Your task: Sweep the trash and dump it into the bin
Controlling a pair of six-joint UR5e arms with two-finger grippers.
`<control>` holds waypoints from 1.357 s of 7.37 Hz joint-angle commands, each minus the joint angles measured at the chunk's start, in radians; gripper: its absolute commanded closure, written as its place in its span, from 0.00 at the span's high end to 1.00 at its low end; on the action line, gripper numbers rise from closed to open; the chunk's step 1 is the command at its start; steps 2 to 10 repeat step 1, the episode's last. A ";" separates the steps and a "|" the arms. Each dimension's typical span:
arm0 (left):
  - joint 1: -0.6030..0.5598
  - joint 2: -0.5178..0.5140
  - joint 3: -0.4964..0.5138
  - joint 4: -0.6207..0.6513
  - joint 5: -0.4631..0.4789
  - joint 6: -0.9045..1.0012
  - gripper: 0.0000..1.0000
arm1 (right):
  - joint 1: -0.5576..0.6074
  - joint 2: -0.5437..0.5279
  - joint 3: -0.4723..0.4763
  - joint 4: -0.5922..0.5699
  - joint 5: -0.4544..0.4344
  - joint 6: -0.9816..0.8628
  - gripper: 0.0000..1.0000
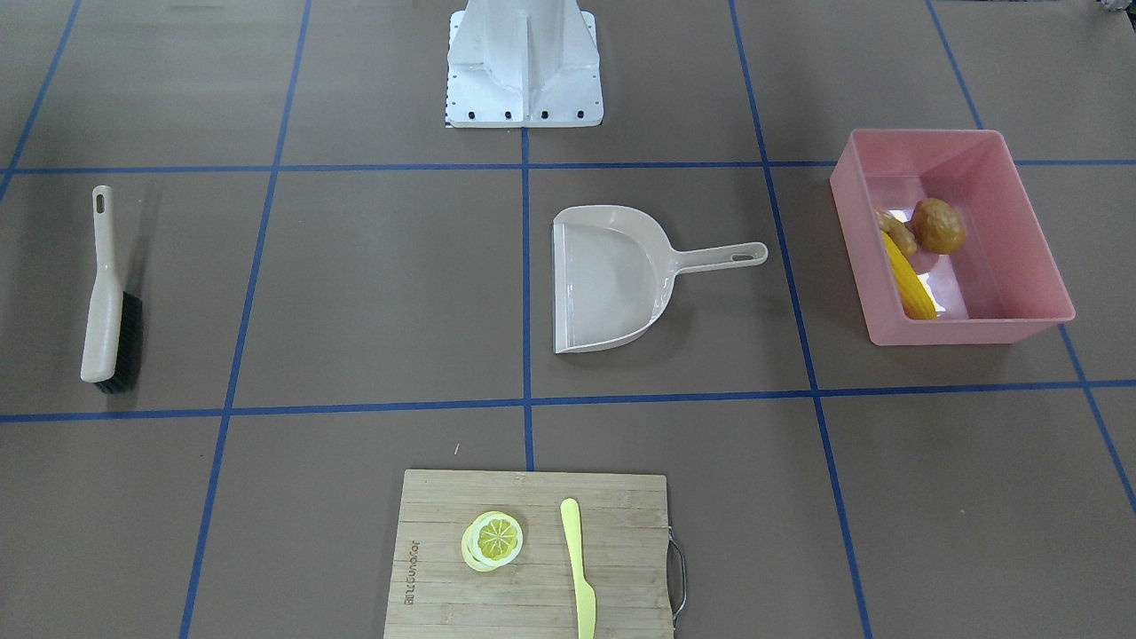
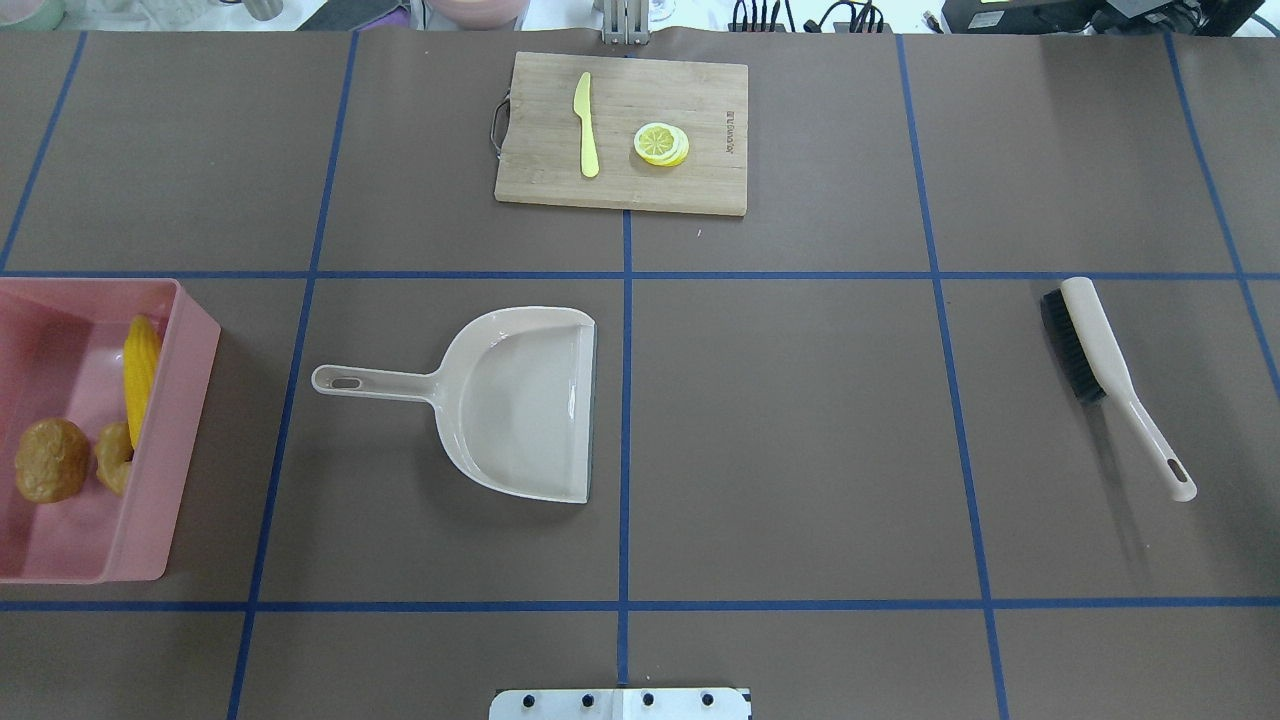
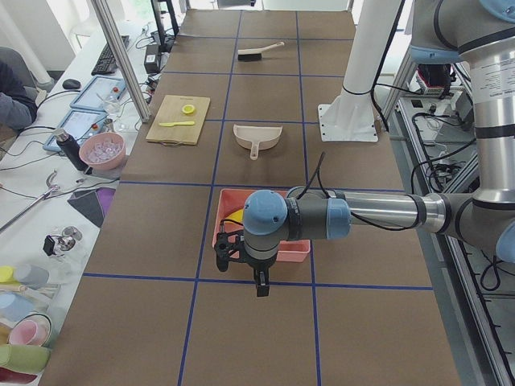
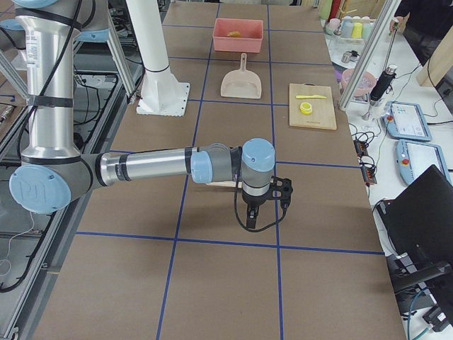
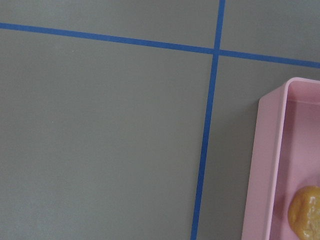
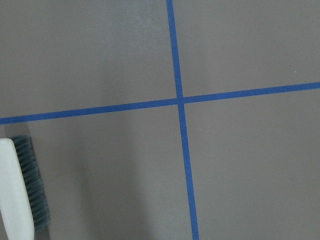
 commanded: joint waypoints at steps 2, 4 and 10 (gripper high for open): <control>0.000 0.006 -0.002 0.000 -0.003 0.001 0.98 | 0.000 0.000 -0.001 0.000 0.002 0.000 1.00; 0.000 0.006 -0.002 0.000 -0.003 0.001 0.98 | 0.000 0.000 -0.001 0.000 0.002 0.000 1.00; 0.000 0.006 -0.002 0.000 -0.003 0.001 0.98 | 0.000 0.000 -0.001 0.000 0.002 0.000 1.00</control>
